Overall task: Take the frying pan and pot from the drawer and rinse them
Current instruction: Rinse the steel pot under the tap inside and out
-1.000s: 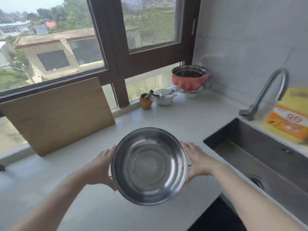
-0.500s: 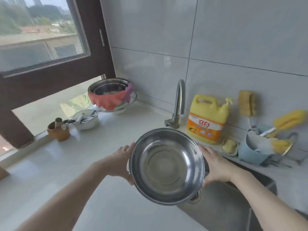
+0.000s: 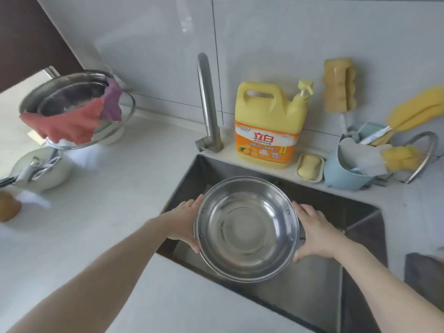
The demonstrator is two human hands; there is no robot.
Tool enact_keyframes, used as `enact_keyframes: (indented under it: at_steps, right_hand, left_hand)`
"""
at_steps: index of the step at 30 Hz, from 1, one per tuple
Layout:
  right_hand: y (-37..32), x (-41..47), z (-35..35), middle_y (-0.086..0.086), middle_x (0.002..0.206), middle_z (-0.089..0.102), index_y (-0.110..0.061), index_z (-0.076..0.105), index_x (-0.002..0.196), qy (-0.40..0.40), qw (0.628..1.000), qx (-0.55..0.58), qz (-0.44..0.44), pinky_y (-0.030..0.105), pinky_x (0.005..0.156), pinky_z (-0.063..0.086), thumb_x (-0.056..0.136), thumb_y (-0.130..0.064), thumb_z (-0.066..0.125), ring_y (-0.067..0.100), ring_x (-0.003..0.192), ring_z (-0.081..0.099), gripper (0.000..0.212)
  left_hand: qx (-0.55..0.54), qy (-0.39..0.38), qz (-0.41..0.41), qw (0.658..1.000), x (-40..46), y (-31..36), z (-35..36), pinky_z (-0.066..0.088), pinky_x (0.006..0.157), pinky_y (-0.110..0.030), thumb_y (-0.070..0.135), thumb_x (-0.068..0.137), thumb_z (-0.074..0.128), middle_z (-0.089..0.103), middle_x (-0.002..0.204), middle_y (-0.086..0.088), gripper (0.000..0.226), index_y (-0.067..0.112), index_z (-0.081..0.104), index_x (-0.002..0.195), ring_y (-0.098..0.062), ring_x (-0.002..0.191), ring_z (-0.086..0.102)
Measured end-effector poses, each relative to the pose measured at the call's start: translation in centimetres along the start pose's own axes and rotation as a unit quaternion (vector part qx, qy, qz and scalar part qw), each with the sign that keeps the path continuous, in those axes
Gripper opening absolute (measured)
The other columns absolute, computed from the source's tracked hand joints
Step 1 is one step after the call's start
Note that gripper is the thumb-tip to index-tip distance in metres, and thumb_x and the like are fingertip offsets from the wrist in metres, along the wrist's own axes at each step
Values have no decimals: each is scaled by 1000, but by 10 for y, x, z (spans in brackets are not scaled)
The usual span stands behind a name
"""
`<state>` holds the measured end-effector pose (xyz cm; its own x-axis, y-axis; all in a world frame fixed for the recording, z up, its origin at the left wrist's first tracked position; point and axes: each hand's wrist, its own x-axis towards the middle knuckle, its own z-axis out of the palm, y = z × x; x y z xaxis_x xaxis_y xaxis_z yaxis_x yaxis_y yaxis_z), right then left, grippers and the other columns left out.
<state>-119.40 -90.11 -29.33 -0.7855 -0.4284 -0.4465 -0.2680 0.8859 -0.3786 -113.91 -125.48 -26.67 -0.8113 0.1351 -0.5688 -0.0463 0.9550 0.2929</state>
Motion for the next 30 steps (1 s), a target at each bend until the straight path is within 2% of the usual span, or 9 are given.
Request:
enact_keyframes:
  at_steps: [6, 10, 13, 15, 18, 20, 26, 28, 30]
  right_hand:
    - [15, 39, 61, -16, 145, 18, -44, -1, 146, -11, 999, 40, 14, 34, 103, 39, 33, -61, 82, 15, 133, 26, 141]
    - [24, 63, 94, -18, 147, 15, -44, -6, 148, -18, 998, 55, 30, 30, 103, 38, 34, -61, 81, 14, 131, 28, 144]
    - [28, 77, 111, -16, 151, 10, -38, -9, 151, -22, 997, 57, 38, 29, 107, 35, 35, -64, 79, 15, 133, 25, 148]
    - [29, 83, 119, -14, 152, 8, -34, -10, 152, -24, 997, 58, 43, 30, 109, 34, 36, -64, 79, 16, 133, 25, 149]
    - [29, 91, 128, -11, 155, 6, -31, -12, 153, -24, 997, 56, 44, 30, 111, 32, 39, -63, 81, 17, 134, 23, 151]
    - [29, 96, 130, -9, 155, 5, -30, -14, 153, -19, 997, 54, 45, 30, 112, 32, 40, -63, 83, 18, 135, 22, 152]
    - [28, 107, 129, -10, 155, 1, -31, -18, 151, -17, 997, 70, 35, 30, 113, 30, 39, -61, 85, 16, 140, 14, 155]
    - [29, 108, 129, -13, 156, -4, -30, -20, 151, -24, 995, 87, 31, 28, 115, 26, 39, -58, 86, 13, 144, 7, 157]
    - [29, 107, 129, -15, 157, -9, -28, -22, 151, -27, 995, 95, 25, 27, 117, 20, 40, -59, 86, 11, 146, 1, 158]
  left_hand:
    - [23, -60, -21, 998, 63, -44, 53, 22, 119, -37, 66, 41, 87, 19, 152, 2, 163, 21, -25, 151, -24, 143, 18]
    - [38, -94, -36, 994, 99, -66, 76, 22, 120, -43, 85, 22, 65, 3, 161, 3, 170, 24, -33, 147, -28, 148, 9]
    - [48, -97, -41, 993, 120, -78, 91, 17, 121, -43, 67, 42, 86, -5, 163, 0, 164, 23, -30, 149, -31, 150, 3]
    - [54, -93, -42, 993, 127, -83, 98, 19, 121, -42, 58, 48, 89, -2, 163, -1, 159, 22, -27, 150, -31, 149, 5]
    - [66, -78, -43, 994, 133, -88, 103, 24, 119, -41, 56, 46, 90, 5, 162, -1, 158, 27, -26, 150, -30, 147, 12]
    - [59, -75, -49, 994, 136, -90, 104, 23, 119, -41, 54, 47, 91, 4, 162, 0, 158, 28, -27, 150, -28, 148, 9]
    - [69, -72, -50, 994, 143, -96, 102, 29, 115, -37, 50, 53, 90, 11, 159, -2, 154, 21, -24, 151, -23, 144, 16]
    - [85, -57, -51, 994, 143, -90, 101, 26, 118, -36, 50, 59, 88, 4, 161, -4, 147, 16, -20, 153, -24, 147, 9]
    - [44, -17, -41, 998, 140, -78, 95, 19, 120, -34, 51, 67, 83, -3, 163, -3, 136, 14, -15, 154, -21, 150, 0]
